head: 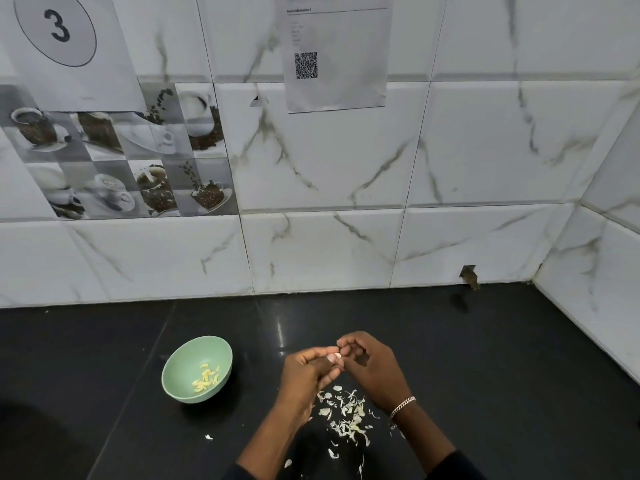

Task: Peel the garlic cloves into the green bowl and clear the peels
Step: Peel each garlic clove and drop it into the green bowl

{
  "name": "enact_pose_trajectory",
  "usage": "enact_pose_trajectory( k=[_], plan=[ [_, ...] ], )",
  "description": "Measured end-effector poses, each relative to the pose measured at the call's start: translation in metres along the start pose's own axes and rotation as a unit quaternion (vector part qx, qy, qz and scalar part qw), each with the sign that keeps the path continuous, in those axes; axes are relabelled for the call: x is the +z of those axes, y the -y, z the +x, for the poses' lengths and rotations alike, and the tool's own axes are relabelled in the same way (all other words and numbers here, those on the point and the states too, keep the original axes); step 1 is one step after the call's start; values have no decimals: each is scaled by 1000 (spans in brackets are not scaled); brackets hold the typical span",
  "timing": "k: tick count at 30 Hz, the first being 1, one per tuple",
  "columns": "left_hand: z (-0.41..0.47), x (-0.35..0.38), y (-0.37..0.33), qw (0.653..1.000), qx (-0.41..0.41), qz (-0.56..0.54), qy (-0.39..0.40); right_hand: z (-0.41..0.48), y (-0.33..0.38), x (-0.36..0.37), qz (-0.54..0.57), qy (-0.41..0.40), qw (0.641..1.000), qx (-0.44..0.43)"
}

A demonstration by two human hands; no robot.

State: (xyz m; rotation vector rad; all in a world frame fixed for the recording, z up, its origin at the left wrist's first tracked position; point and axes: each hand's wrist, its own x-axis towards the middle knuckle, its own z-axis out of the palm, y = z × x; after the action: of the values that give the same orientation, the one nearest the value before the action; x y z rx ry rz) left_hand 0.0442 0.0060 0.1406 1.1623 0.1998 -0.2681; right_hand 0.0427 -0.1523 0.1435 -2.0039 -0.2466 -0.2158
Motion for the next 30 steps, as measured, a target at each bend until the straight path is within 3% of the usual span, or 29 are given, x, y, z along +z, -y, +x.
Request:
enact_pose_trajectory(
  k=[9, 18, 30],
  plan=[
    [-2, -1, -2, 985, 96, 138, -22, 2, 3, 3, 5, -14, 1000, -20],
    [0, -7, -8, 992, 73, 100, 14, 3, 10, 0, 28, -7, 999, -20],
    [0, -2, -8, 992, 66, 105, -14, 1, 12, 1, 25, -31, 999, -13]
  ],
)
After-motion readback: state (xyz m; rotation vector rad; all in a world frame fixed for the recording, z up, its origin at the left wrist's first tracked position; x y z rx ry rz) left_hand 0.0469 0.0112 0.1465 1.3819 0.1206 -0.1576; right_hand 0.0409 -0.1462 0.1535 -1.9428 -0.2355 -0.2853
